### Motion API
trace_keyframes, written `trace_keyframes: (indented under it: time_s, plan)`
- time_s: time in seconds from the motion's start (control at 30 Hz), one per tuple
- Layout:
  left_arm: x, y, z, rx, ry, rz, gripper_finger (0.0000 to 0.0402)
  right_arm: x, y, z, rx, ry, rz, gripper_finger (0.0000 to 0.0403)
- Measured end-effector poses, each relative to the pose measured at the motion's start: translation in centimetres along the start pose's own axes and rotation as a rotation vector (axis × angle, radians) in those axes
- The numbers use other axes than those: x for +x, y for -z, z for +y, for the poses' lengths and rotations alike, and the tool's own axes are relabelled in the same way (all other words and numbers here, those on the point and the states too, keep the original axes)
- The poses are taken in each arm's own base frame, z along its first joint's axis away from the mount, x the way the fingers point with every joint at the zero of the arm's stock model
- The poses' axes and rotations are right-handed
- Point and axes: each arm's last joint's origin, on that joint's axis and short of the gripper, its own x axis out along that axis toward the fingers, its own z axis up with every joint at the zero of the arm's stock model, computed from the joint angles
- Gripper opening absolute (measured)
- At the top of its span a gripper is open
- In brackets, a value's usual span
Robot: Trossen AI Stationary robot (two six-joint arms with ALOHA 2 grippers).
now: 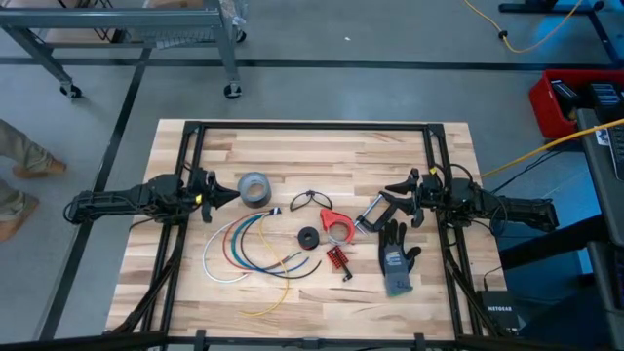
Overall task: Coil cords
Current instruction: Uncoil the red wire from the spool
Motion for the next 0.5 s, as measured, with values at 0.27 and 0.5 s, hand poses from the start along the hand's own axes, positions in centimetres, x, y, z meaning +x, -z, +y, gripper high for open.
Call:
trace_keyframes:
  time_s: [0.27,0.5]
  plan:
    - [-0.01,-0.02,-0.02,-0.227,0.002,0.001,0.0004,-0.01,-0.46,0.17,0.191,-0.029,-0.048,0.0186]
    - [0.01,-0.03,-0.05,-0.350,0.006,0.005,0.0004,-0.02,-0.67,0.26,0.189,-0.047,-0.066,0.0186]
